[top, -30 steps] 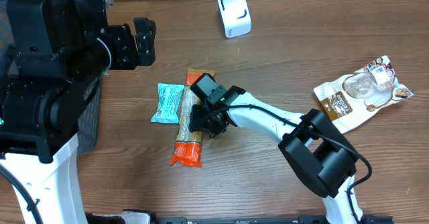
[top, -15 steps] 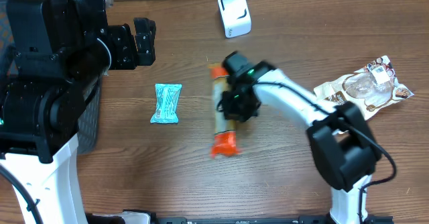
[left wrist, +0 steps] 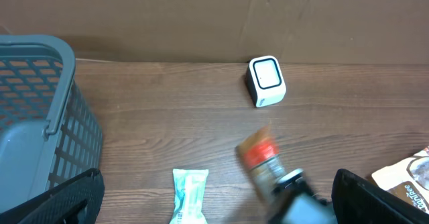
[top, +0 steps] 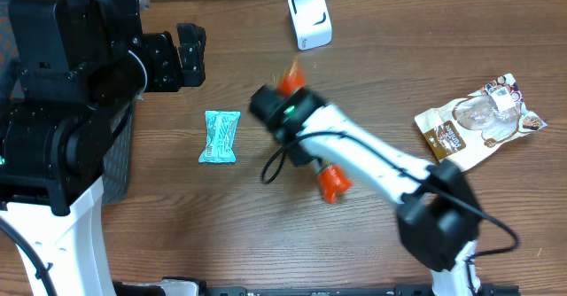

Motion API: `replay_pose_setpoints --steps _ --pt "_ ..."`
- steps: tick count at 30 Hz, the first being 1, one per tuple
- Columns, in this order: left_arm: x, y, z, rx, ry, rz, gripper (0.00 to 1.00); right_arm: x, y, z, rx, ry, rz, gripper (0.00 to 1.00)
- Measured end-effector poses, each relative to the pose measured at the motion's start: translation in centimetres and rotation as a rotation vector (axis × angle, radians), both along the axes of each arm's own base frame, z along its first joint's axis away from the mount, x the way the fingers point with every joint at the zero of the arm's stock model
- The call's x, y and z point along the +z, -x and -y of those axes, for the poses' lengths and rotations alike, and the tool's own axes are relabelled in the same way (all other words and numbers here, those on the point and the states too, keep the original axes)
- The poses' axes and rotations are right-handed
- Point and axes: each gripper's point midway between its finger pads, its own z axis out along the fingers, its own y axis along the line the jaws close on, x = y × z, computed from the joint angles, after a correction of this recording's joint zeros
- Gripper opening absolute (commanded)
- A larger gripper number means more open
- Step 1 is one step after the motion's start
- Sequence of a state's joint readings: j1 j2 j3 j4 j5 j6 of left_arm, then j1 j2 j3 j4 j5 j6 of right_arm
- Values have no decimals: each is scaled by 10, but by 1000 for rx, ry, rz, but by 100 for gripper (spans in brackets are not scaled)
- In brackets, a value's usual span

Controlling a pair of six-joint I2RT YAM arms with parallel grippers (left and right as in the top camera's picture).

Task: Scan the item barcode
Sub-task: 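Grasp the pasta package with the right gripper and lift it, then carry the pasta package toward the scanner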

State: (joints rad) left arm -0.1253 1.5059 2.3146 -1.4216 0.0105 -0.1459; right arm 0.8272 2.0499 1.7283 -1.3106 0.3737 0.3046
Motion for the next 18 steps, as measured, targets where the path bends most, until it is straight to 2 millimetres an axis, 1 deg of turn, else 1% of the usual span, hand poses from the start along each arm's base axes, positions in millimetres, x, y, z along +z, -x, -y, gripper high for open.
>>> replay_pose_setpoints --steps 1,2,4,6,8,9,11,14,15,18 --pt "0 0 0 0 0 0 100 -7 4 -6 28 22 -8 58" --pt "0 0 0 0 0 0 100 -15 9 -10 60 50 -20 63" --pt "0 0 0 0 0 0 100 -26 13 -15 83 67 -37 66" --pt "0 0 0 0 0 0 100 -29 13 -17 84 63 -42 72" --pt "0 0 0 0 0 0 100 -27 10 -17 74 46 -43 81" --pt "0 0 0 0 0 1 100 -25 5 -17 66 29 -41 88" --pt "0 0 0 0 0 0 100 -20 -4 -16 44 -16 -44 100" --pt "0 0 0 0 0 0 100 -5 -18 -5 13 -125 -83 100" --pt "0 0 0 0 0 0 100 8 -27 7 -5 -209 -118 100" --pt "0 0 0 0 0 0 100 25 -32 26 -12 -368 -214 100"
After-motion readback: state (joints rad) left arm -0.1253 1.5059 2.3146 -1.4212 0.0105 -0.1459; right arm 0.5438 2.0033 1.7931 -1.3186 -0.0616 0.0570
